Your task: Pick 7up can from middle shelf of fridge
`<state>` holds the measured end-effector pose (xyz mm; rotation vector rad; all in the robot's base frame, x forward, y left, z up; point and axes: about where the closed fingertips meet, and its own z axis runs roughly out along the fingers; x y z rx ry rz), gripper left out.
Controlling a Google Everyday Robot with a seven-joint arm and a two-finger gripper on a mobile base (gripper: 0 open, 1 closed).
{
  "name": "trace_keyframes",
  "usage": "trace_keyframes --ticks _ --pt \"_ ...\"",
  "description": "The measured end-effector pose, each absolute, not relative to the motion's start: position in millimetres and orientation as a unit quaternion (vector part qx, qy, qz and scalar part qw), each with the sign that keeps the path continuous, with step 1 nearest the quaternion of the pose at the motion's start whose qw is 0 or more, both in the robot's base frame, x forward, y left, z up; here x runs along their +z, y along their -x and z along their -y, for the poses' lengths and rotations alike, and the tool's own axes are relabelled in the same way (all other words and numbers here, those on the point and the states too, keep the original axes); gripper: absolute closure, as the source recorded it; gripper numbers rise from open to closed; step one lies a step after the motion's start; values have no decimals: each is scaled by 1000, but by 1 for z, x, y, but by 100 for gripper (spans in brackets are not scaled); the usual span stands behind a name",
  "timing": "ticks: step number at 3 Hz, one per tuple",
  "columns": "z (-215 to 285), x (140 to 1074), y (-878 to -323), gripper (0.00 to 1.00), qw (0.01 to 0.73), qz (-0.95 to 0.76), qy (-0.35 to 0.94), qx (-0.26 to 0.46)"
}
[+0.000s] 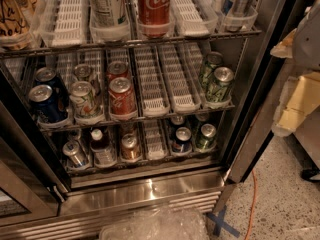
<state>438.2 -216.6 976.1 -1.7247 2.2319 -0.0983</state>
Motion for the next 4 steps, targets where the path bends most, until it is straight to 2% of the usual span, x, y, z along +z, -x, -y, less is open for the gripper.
trace_keyframes --ticks 1,2,3,4 --pt "217 976 -438 0 159 -781 603 -34" --pt "210 979 -437 0 183 -770 611 6" --pt "225 984 -442 0 238 -733 632 82" --pt "216 999 -451 0 279 -705 644 106"
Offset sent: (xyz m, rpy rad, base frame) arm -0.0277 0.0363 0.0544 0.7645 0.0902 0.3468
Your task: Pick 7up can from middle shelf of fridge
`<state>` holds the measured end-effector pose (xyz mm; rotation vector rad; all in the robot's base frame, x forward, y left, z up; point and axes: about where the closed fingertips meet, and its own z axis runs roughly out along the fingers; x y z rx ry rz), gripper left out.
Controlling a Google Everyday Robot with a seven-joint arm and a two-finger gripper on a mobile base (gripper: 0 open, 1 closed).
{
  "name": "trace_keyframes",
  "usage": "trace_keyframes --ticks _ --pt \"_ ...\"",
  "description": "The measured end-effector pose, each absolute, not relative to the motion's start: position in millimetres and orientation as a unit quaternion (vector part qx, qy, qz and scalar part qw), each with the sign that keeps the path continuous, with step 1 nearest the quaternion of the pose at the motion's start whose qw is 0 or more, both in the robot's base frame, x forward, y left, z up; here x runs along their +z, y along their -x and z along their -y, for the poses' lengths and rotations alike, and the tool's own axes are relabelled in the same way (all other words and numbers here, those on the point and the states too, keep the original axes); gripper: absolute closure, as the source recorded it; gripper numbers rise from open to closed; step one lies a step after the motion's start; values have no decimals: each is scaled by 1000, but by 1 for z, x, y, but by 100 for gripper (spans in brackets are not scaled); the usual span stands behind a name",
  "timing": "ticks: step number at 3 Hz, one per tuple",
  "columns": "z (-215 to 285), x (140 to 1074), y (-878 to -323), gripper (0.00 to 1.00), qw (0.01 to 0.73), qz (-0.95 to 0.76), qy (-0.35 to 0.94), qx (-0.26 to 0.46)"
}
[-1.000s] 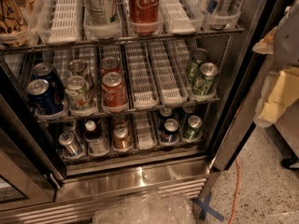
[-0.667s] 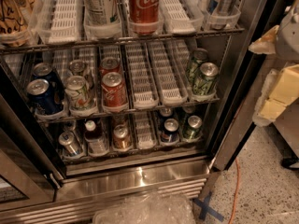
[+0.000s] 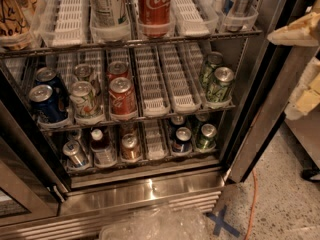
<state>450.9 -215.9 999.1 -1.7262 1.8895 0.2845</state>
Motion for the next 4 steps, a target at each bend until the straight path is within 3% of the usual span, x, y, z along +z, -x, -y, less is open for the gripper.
trace_keyframes --ticks 4 --pt "179 977 -436 0 272 -683 657 170"
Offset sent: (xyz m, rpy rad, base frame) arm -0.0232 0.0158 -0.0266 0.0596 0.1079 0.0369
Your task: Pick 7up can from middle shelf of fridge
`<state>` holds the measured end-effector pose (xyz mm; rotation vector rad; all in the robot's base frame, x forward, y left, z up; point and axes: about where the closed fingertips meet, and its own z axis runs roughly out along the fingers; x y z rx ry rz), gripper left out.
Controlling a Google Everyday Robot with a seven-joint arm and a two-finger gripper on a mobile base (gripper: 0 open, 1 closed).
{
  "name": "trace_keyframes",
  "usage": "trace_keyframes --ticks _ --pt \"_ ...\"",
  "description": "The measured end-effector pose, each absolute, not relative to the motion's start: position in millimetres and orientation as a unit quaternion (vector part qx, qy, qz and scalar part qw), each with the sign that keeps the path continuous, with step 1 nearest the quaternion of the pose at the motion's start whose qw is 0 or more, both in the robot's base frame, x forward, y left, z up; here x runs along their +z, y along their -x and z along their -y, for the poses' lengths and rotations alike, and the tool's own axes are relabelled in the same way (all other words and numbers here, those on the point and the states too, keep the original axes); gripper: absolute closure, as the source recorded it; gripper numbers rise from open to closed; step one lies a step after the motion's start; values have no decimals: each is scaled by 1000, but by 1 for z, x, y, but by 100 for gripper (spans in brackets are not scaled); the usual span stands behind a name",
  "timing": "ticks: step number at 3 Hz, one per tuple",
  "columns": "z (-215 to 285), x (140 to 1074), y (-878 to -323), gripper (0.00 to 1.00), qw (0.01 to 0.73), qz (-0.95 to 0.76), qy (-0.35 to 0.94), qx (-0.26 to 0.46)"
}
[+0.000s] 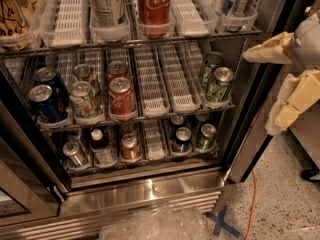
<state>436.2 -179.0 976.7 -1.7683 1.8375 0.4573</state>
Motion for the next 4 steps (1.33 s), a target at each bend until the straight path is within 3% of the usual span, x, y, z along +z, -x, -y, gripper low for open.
trace_keyframes --ticks 1,3,4 --pt "168 963 -427 0 243 -680 668 181" --pt "107 922 -394 0 196 -641 687 282" --pt "105 923 -397 0 202 -642 685 278"
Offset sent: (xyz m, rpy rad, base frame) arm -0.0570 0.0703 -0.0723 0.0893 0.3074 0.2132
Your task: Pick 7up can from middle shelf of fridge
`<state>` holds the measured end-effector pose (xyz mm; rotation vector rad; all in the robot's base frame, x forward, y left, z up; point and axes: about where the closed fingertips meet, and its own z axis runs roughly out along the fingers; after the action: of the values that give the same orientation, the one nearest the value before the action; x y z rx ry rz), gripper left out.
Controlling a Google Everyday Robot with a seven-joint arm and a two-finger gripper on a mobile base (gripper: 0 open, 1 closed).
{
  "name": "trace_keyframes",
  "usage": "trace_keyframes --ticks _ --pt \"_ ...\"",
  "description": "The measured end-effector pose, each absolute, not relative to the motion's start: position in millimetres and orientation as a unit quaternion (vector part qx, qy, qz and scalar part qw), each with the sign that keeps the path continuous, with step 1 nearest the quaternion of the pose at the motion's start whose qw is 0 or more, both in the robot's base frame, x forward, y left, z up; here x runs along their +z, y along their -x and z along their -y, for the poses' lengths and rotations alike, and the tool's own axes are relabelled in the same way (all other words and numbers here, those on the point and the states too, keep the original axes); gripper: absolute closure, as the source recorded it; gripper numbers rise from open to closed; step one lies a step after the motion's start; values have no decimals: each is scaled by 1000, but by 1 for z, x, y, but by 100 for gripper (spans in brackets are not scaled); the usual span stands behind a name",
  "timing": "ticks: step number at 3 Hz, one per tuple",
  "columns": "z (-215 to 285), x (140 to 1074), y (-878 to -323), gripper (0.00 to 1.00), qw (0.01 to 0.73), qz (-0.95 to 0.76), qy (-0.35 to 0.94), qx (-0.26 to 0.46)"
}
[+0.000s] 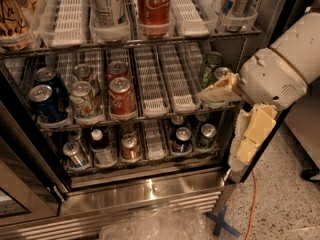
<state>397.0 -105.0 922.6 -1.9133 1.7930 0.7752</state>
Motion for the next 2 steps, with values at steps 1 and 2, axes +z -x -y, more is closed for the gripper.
trace_keyframes --ticks 1,2 --pt "102 923 -398 0 213 -631 689 285" --pt "75 913 -393 0 248 -588 691 339"
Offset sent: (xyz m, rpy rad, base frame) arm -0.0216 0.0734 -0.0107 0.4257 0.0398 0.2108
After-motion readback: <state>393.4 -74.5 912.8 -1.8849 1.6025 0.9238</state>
